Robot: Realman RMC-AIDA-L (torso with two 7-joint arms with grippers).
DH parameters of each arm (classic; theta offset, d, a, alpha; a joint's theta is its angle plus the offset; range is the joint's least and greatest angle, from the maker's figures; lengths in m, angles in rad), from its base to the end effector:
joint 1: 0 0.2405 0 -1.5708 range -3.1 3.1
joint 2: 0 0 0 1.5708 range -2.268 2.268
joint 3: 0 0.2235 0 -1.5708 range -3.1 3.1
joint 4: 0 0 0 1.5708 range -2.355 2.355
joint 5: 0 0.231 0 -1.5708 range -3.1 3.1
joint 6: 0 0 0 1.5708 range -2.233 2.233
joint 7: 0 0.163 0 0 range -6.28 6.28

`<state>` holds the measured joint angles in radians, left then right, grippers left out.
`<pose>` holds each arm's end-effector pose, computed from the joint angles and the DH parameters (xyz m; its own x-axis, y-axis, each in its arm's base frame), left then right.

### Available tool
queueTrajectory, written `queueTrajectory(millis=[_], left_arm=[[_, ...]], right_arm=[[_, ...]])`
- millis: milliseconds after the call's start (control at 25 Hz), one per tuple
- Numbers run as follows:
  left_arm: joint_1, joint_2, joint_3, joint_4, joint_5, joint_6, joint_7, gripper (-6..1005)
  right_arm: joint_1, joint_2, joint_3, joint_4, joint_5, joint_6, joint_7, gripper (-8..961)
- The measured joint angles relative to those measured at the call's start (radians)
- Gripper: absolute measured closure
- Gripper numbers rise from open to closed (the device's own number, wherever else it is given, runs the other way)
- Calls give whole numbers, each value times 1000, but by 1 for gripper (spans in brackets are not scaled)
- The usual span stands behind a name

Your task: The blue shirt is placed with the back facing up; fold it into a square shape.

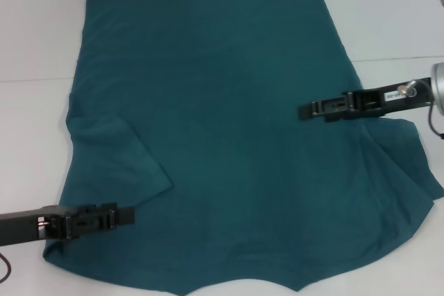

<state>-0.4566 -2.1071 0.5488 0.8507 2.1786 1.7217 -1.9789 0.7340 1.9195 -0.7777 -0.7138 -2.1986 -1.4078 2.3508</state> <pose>-0.2647 0.3107 0.0314 0.4463 0.7727 0.4514 0.8331 -0.5429 0.1057 0.2215 0.4166 0.0557 0.4124 -0.8282 -0.3794 -0.9078 -0.4088 -0.0944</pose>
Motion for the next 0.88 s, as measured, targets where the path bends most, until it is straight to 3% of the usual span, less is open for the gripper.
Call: queueTrajectory(millis=[80, 200, 560, 720, 880], left_arm=[[0, -2, 0, 0, 0, 0, -1, 339], [-4, -3, 1, 0, -1, -3, -5, 340], [-16, -7, -5, 1, -3, -12, -22, 339], [-20, -9, -6, 1, -7, -18, -23, 340], [-26, -10, -6, 1, -10, -30, -28, 340]], right_arm=[[-1, -6, 0, -1, -13, 4, 7, 67], [-1, -31, 3, -2, -55, 17, 45, 67], [-21, -116, 28, -14, -122, 6, 207, 68], [-24, -122, 32, -13, -214, 3, 236, 69], [-31, -112, 33, -6, -268, 2, 236, 69]])
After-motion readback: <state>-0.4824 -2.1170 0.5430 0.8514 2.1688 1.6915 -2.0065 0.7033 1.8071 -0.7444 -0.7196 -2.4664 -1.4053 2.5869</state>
